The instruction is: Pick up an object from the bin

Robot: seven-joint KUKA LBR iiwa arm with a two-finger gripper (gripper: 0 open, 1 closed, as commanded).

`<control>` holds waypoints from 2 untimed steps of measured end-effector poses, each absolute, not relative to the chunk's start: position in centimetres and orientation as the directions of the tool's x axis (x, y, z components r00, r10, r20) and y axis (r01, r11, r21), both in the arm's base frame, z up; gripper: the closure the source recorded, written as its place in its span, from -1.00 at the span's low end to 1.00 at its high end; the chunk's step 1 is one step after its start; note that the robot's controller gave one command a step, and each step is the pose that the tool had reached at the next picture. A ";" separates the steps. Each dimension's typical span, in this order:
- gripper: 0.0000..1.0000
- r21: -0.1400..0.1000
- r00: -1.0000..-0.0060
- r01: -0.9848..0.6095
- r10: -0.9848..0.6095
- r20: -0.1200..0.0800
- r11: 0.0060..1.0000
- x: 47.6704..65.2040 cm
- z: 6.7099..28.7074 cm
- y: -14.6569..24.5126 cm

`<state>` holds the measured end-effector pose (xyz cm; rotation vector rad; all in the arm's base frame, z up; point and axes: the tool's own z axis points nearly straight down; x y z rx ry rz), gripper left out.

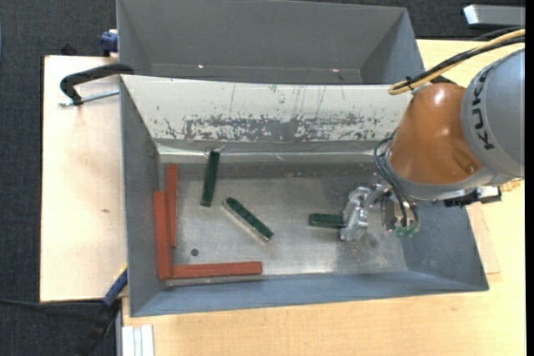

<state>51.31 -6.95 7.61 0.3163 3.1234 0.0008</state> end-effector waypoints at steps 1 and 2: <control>-1.00 0.001 -0.980 0.200 0.200 -0.001 0.980 51.3 7.6 -6.9; -1.00 0.001 -0.980 0.200 0.200 -0.001 0.980 51.3 7.6 -6.9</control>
Offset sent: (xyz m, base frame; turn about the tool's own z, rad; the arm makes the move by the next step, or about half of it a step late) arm 0.0000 0.0000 0.0000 0.0000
